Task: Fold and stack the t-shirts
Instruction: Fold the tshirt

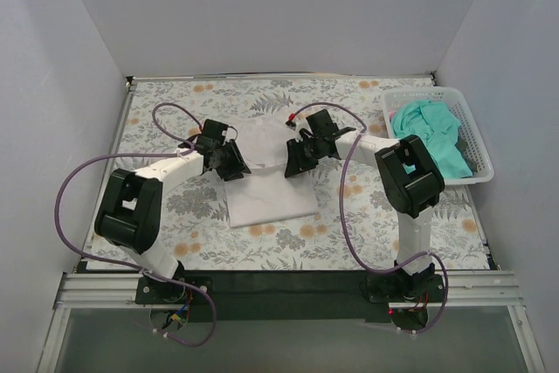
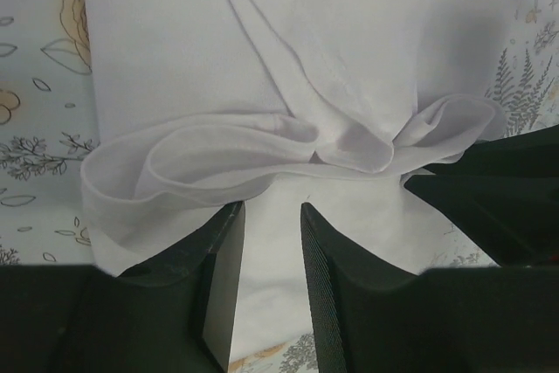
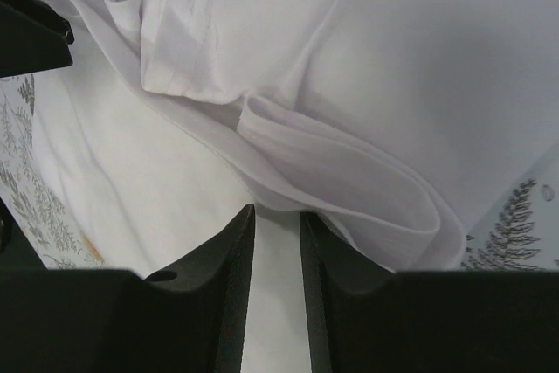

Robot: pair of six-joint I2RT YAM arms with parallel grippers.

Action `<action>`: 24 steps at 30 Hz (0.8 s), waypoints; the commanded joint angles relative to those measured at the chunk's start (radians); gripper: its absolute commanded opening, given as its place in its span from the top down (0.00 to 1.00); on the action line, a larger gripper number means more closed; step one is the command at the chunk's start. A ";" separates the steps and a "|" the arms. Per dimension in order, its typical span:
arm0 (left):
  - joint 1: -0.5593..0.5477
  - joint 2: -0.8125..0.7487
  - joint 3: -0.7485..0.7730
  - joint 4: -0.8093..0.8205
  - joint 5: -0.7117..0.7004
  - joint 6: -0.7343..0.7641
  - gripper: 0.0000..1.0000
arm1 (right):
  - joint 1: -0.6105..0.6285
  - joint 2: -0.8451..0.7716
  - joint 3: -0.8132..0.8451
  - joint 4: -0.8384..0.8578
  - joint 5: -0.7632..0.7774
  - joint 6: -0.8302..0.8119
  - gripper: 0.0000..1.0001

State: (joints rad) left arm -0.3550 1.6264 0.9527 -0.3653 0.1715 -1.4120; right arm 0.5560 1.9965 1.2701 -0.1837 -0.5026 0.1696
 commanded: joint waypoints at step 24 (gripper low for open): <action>0.160 0.099 0.000 0.112 0.233 0.005 0.70 | -0.159 0.107 0.100 0.015 -0.179 0.071 0.72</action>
State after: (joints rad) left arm -0.1997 1.7771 0.9600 -0.2459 0.3946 -1.4117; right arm 0.4057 2.1441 1.3785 -0.1513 -0.7471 0.2493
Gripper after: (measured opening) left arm 0.293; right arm 0.277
